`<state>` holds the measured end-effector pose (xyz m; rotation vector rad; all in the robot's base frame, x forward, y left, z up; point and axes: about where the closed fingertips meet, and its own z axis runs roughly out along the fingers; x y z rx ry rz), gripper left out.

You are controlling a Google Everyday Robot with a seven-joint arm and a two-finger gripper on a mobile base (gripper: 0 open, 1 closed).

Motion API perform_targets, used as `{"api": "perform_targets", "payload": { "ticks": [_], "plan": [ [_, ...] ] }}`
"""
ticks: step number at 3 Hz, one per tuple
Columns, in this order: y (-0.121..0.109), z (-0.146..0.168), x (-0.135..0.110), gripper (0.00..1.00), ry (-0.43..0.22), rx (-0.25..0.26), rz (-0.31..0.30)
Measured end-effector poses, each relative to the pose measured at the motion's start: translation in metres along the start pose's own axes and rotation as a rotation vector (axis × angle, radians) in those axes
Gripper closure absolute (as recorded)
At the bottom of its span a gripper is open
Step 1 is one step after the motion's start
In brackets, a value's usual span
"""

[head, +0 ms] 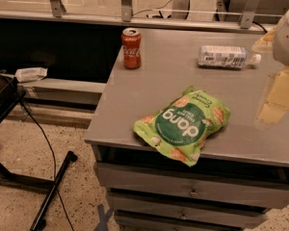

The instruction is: Move green rice chip bag near coke can

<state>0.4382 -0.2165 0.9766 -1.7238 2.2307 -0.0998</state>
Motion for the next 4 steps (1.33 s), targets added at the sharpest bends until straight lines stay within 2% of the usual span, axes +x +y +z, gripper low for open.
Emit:
{"api": "perform_targets", "payload": {
  "ticks": [1,2,3,4],
  "plan": [
    [0.0,0.0,0.0,0.0,0.0,0.0,0.0],
    [-0.001,0.031,-0.016,0.0,-0.007,-0.008,-0.101],
    [0.007,0.097,-0.05,0.0,-0.026,-0.044,-0.303],
    [0.016,0.15,-0.082,0.0,-0.047,-0.074,-0.478]
  ]
}}
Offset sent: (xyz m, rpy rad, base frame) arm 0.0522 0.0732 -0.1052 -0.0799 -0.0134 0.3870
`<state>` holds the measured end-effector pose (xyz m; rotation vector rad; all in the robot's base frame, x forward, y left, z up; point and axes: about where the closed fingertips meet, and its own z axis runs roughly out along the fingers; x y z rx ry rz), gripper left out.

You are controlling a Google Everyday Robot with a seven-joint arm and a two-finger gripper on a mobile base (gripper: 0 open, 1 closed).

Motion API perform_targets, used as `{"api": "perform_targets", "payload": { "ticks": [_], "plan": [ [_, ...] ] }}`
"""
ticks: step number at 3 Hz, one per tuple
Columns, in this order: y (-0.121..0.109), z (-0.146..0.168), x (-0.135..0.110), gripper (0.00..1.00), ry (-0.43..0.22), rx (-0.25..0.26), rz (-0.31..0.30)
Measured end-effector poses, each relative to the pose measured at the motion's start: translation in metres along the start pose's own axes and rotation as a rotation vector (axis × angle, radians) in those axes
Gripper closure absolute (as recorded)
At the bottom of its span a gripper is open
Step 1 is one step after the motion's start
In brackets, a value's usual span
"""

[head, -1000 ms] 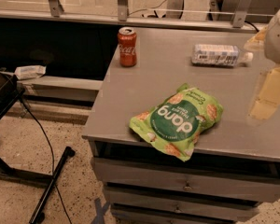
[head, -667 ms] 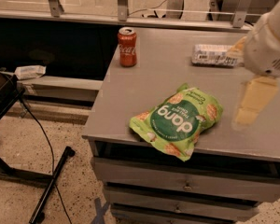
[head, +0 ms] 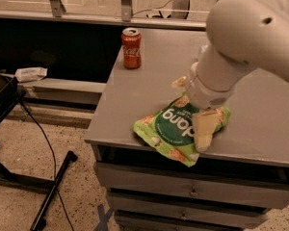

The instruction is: Move green rice chip bag near coke can

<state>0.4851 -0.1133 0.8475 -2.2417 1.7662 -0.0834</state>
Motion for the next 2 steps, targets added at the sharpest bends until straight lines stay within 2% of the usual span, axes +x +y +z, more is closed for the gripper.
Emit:
{"api": "perform_targets", "payload": {
  "ticks": [1,2],
  "plan": [
    [-0.0011,0.0025,-0.0028,0.17,-0.003,0.005,-0.022],
    [-0.0008,0.0031,-0.0036,0.41,-0.003,0.004,-0.025]
  ]
}}
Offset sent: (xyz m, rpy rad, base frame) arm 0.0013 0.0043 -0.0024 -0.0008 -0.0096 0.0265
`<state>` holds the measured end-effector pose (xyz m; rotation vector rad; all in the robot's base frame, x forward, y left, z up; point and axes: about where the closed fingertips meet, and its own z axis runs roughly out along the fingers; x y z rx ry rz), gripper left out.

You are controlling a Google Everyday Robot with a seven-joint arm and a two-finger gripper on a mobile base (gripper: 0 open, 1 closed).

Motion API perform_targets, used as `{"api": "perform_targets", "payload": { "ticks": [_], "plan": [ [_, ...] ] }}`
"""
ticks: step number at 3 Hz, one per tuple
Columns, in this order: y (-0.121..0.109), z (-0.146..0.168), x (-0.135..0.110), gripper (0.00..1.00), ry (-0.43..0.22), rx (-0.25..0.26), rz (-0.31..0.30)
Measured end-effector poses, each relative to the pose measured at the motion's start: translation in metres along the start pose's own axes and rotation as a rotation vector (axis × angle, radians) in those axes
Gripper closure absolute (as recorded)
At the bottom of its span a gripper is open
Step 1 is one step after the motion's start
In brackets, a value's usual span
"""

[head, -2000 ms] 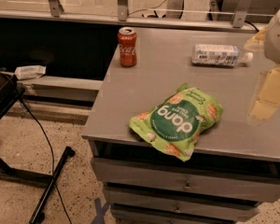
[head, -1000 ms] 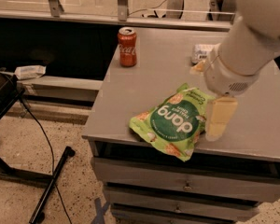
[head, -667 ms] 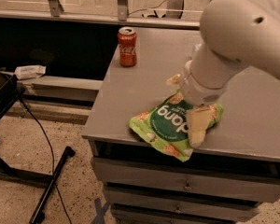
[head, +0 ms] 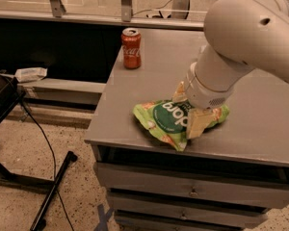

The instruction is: Move green rice chip bag near coke can

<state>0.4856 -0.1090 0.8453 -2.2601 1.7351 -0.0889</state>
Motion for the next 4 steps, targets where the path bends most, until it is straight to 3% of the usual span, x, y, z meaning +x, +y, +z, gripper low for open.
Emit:
{"api": "perform_targets", "payload": {
  "ticks": [1,2,4],
  "plan": [
    [0.0004,0.0003,-0.0006,0.64,0.0,-0.001,-0.002],
    [-0.0031,-0.0018,0.0013,0.95,0.031,0.003,0.0],
    [-0.0036,-0.0035,0.0011,1.0,0.031,0.003,0.0]
  ]
}}
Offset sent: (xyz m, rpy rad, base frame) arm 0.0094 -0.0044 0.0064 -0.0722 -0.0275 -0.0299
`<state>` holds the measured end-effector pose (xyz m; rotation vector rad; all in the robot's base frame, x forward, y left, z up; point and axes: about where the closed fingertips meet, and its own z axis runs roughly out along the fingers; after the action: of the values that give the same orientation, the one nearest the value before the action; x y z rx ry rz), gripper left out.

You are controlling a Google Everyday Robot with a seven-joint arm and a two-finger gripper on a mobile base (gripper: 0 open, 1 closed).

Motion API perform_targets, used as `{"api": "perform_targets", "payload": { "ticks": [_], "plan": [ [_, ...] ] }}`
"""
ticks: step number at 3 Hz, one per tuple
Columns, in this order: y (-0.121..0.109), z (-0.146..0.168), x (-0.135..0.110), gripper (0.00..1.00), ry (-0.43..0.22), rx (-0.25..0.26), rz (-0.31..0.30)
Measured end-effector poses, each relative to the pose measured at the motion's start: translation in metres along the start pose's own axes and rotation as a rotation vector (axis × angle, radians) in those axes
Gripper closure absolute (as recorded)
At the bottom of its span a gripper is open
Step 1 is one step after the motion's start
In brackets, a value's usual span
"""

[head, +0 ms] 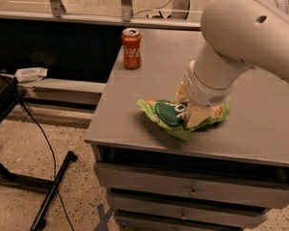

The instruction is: Move green rice chip bag near coke can

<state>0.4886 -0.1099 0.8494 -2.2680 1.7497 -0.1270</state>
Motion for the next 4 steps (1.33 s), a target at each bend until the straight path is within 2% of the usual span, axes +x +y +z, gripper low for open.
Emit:
{"api": "perform_targets", "payload": {
  "ticks": [4],
  "plan": [
    [-0.0001,-0.0003,0.0,1.0,0.0,0.0,0.0]
  ]
}}
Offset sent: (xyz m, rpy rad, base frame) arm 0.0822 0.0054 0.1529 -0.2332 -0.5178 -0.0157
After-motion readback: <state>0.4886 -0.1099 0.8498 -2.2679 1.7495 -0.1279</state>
